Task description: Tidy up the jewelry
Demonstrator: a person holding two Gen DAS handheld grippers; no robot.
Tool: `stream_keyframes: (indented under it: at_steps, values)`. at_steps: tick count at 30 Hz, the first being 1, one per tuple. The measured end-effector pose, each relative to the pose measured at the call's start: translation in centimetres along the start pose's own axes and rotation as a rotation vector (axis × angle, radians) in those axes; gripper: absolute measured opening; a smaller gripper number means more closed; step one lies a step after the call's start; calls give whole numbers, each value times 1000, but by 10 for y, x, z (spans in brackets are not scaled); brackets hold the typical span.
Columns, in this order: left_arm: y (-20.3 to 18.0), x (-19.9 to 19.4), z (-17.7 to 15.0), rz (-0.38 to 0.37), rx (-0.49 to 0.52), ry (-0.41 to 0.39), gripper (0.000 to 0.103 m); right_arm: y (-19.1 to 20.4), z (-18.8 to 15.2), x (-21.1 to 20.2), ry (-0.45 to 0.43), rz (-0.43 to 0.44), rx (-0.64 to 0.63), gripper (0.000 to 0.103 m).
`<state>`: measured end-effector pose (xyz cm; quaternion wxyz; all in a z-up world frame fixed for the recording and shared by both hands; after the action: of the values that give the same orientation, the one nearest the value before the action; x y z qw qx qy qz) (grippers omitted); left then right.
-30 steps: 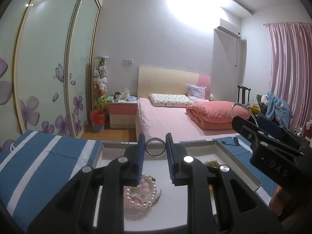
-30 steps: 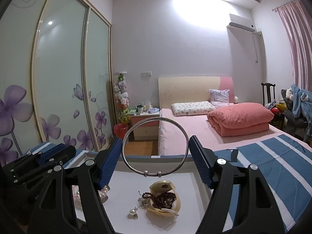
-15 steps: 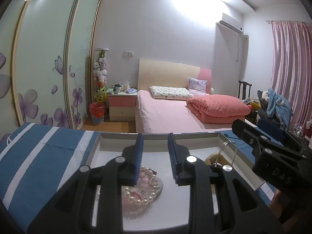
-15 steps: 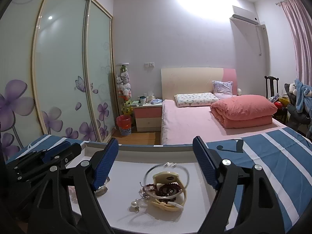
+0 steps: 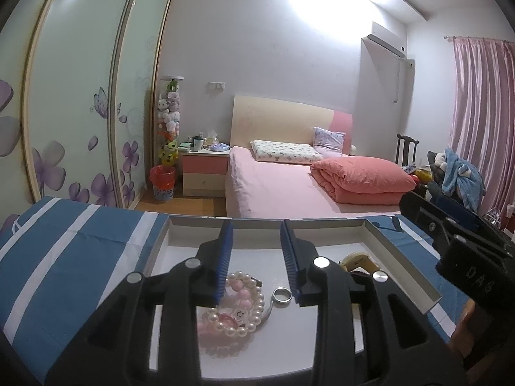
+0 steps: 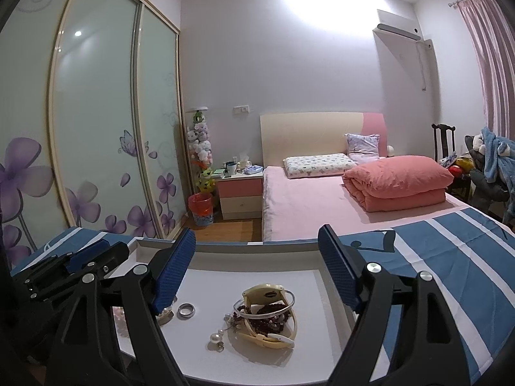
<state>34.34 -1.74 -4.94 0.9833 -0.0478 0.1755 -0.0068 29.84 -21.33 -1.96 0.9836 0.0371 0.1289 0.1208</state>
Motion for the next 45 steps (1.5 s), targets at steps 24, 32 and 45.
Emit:
stream_keyframes:
  at_steps: [24, 32, 45]
  values:
    - [22, -181, -19, 9, -21, -81, 74, 6, -20, -135, -1, 2, -9, 96]
    - [15, -216, -45, 7, 0, -75, 99, 14, -44, -155, 22, -11, -56, 101]
    - [28, -218, -70, 29, -27, 6, 99, 9, -71, -165, 85, 2, -11, 101]
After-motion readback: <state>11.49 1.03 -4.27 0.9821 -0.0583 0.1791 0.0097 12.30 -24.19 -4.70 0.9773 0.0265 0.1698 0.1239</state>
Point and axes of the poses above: each gripper's, at about its wrist camera, not at the fingertips, and x roughly the way its jaws point, y to its left, z to its top, the point moved 7 cm from there along x, roughly the way its jaws point, and after that the axes turned 2 degrees about z, right-handed, at the moved point
